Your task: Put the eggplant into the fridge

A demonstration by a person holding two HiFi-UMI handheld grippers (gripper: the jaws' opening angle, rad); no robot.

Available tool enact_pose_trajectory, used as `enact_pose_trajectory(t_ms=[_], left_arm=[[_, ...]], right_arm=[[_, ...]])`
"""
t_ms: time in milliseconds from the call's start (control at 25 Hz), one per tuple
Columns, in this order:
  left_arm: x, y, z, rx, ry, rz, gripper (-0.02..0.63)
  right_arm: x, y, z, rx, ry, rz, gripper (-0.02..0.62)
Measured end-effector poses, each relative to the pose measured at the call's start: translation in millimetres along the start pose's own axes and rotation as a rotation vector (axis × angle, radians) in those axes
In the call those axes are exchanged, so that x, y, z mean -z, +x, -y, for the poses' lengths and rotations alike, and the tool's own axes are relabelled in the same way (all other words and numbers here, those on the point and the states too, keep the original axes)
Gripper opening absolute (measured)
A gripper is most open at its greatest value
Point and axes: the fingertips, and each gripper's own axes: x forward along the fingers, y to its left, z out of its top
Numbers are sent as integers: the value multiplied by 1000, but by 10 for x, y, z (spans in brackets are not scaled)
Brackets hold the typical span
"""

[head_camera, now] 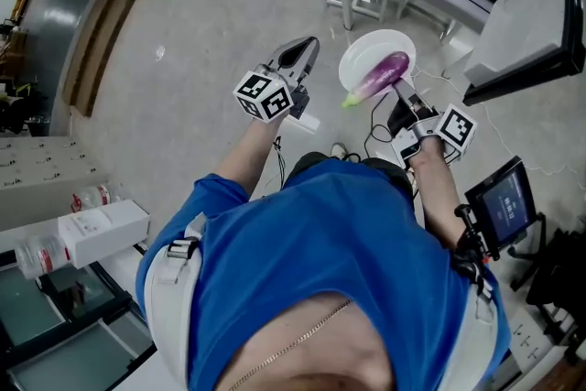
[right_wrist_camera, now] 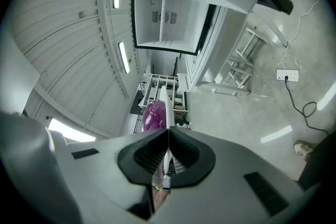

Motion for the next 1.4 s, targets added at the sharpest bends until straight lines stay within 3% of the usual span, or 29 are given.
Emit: enact_pose_trajectory(t_ms=[280,440,640,800,1040,1400], left_arm=[[-168,-292,-410,-15,-16,9,8],[-256,-164,-718,-29,-28,23,8],[-277,-192,-790,-22,-33,18,8],[-310,112,-917,11,-34,5,8],[-231,1096,-1244,68,-38,-33,9],[-458,1519,-1249,168,-50,-47,8]], right_arm=[[0,487,-117,10,-15,29,11],[-264,840,-102,33,-27,31,11],[-360,978,-151,32,-30,53,11],[-665,1168,-114,32,-24,89,11],[-1534,1500,199,59,-5,153,11],[-1818,1464,40,94,-6,252,11]])
